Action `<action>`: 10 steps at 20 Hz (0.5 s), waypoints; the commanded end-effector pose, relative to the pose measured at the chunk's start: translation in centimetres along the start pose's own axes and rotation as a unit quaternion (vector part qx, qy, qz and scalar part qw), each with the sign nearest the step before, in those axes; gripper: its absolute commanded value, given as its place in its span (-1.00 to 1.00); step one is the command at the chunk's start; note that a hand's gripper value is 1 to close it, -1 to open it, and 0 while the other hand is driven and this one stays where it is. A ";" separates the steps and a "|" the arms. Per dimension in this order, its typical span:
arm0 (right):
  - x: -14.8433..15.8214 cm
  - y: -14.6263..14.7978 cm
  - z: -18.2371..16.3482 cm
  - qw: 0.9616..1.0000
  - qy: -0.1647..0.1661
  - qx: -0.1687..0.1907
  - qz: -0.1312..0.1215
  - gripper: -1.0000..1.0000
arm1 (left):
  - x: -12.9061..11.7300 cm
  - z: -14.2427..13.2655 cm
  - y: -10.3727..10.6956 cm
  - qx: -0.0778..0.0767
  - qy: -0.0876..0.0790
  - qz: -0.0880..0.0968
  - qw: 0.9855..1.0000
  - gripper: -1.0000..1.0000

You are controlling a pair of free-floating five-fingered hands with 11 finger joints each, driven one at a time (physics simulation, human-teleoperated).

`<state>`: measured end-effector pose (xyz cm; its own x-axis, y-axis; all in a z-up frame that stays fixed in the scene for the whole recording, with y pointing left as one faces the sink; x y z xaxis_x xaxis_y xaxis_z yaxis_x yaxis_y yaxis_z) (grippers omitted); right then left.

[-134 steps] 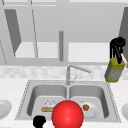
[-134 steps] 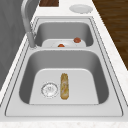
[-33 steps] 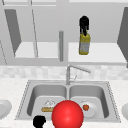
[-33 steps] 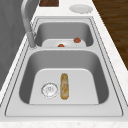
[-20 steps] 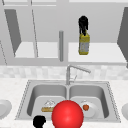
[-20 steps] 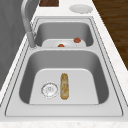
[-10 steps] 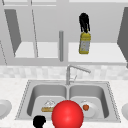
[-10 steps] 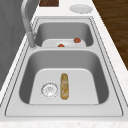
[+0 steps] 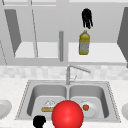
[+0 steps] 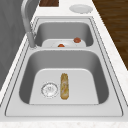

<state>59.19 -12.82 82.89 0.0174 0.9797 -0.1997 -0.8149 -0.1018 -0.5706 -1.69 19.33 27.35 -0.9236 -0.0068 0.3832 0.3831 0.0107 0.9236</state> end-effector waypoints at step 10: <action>-6.8 2.2 -0.5 0.999 -0.034 -0.018 -0.030 -1.00 | 0.0 0.0 0.0 0.000 0.000 0.000 1.000 0.00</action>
<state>58.34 -17.83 82.90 0.0138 0.9896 -0.1430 -0.8059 -0.0736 -0.5874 -1.69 19.33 27.35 -0.9236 -0.0068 0.3832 0.3831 0.0107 0.9236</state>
